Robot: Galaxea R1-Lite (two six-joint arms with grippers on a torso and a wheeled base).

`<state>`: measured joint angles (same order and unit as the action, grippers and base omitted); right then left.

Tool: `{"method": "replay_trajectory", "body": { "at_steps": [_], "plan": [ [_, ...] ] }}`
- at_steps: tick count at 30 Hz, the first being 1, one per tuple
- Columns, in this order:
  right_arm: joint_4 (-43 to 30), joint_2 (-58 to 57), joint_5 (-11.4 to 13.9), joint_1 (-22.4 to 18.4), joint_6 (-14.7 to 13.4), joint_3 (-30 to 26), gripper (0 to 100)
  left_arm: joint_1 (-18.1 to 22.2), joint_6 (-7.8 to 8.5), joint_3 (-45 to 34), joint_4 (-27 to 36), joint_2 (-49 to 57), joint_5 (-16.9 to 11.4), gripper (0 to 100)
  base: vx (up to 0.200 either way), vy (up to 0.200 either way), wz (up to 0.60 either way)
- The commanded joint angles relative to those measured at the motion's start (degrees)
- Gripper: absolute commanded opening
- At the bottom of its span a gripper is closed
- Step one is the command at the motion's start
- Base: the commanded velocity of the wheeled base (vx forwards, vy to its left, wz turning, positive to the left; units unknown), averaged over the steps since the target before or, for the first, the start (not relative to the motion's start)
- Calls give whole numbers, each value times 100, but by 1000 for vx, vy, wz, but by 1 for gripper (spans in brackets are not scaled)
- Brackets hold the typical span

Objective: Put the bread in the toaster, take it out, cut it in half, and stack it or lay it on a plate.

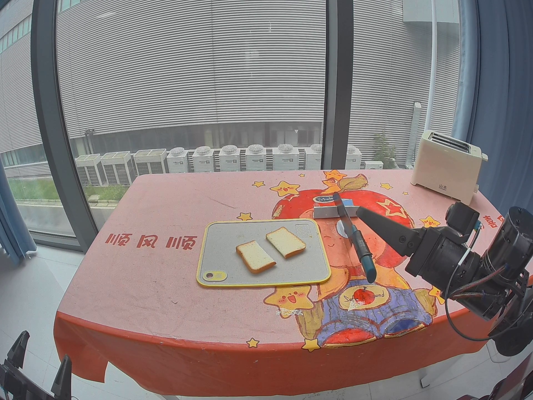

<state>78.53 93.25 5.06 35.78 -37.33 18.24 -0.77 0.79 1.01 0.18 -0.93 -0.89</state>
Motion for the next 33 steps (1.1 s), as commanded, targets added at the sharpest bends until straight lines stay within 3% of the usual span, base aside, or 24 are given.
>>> {"method": "replay_trajectory", "body": {
  "at_steps": [1,11,17,33],
  "plan": [
    [4,45,4,17,-3,4,100,-2,0,-84,-1,22,1,100,0,0,0],
    [4,-61,4,61,15,-31,100,-2,0,-84,-1,22,1,100,0,0,0],
    [-5,-8,-49,70,173,-48,100,-2,0,-84,-1,22,1,100,0,0,0],
    [4,-52,-49,87,164,-92,100,-2,0,-84,-1,22,1,100,0,0,0]
  ]
}}
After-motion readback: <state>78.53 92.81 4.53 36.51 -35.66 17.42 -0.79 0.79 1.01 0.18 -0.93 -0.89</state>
